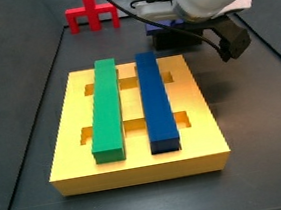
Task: Pick up the purple object. Move up. Place the purple object on the fixture. Regrasp the purple object. Move to above the board. Insert the purple object.
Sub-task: Regrasp the purple object, then move to above the board.
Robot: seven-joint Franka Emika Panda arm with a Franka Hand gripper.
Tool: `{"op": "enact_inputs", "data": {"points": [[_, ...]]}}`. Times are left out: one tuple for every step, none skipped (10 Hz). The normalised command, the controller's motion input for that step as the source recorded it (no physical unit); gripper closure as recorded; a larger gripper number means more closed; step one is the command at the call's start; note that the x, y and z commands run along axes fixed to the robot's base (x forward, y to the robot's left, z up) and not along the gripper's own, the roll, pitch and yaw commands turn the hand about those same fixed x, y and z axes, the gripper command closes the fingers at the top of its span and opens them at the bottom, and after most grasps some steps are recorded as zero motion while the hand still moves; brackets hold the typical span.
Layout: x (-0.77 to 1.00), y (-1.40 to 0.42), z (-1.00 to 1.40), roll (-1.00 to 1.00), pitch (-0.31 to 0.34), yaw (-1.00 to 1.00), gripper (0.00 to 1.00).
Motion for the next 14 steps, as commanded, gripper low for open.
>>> {"op": "enact_inputs", "data": {"points": [[0.0,0.0,0.0,0.0,0.0,0.0,1.0],[0.0,0.0,0.0,0.0,0.0,0.0,1.0],[0.0,0.0,0.0,0.0,0.0,0.0,1.0],[0.0,0.0,0.0,0.0,0.0,0.0,1.0],[0.0,0.0,0.0,0.0,0.0,0.0,1.0],[0.0,0.0,1.4,0.0,0.0,0.0,1.0],[-0.01,0.01,1.4,-0.02,-0.002,-0.04,1.0],[-0.02,0.02,1.4,-0.07,-0.007,-0.05,1.0],[-0.03,0.03,1.4,-0.05,-0.022,-0.03,1.0],[-0.03,0.02,1.4,-0.04,-0.002,-0.03,1.0],[-0.04,0.02,1.4,-0.04,0.029,-0.03,1.0],[-0.05,0.02,1.4,-0.01,0.04,-0.02,1.0],[-0.03,-0.01,0.75,-0.01,0.051,-0.01,1.0],[0.02,0.01,0.26,0.01,0.062,0.0,1.0]]}}
